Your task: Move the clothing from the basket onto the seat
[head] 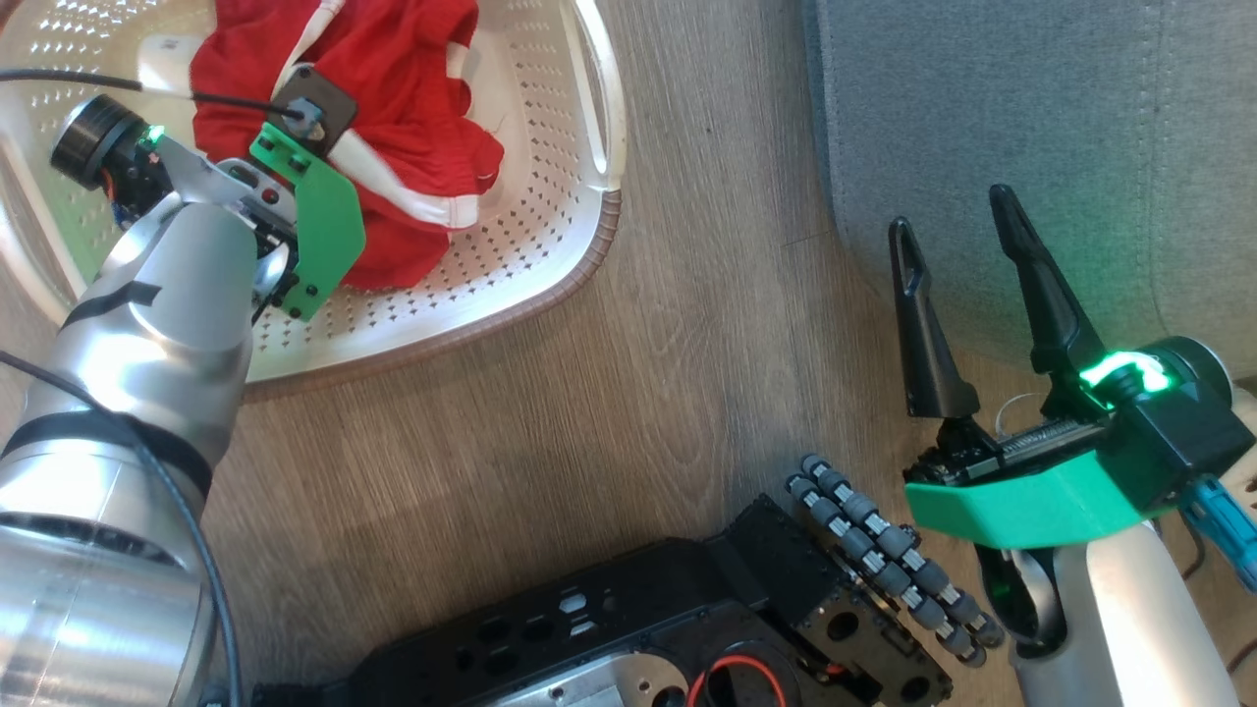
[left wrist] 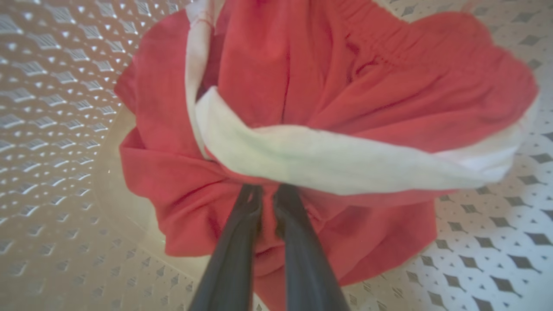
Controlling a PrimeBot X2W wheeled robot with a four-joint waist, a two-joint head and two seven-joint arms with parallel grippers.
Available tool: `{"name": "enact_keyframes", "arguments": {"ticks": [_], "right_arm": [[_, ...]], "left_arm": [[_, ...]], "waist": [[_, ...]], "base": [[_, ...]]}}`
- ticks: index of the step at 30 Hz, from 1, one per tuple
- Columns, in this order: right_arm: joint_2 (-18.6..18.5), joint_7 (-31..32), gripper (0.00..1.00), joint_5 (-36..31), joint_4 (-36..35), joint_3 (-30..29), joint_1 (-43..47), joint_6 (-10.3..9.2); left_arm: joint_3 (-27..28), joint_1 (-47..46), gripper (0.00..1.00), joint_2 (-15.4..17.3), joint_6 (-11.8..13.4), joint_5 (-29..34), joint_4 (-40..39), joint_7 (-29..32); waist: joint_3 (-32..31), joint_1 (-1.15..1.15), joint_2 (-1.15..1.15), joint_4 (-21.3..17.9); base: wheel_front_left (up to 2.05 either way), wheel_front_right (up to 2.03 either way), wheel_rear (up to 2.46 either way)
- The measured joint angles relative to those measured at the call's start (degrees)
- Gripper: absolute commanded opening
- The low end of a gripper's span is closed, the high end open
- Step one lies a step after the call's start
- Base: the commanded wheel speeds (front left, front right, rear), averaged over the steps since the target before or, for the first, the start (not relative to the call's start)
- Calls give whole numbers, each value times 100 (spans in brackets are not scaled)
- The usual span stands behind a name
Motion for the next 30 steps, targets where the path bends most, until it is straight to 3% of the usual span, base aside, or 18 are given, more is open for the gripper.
{"name": "enact_keyframes", "arguments": {"ticks": [8, 18, 30], "right_arm": [[0, 0, 100, -8, -26, 3, -11, 0], [1, 0, 100, 11, 166, 65, -508, 0], [1, 0, 100, -143, 849, -20, -637, 0]], "left_arm": [[-176, 8, 0, -10, -1, -379, 5, 34], [-296, 227, 0, 105, -2, -848, 26, -432], [-62, 1217, 0, -250, 123, -1410, 15, -1179]], "waist": [[-8, 0, 0, 22], [-333, 0, 0, -19], [-1794, 0, 0, 214]], "base": [[0, 0, 0], [0, 0, 0], [0, 0, 0]]}}
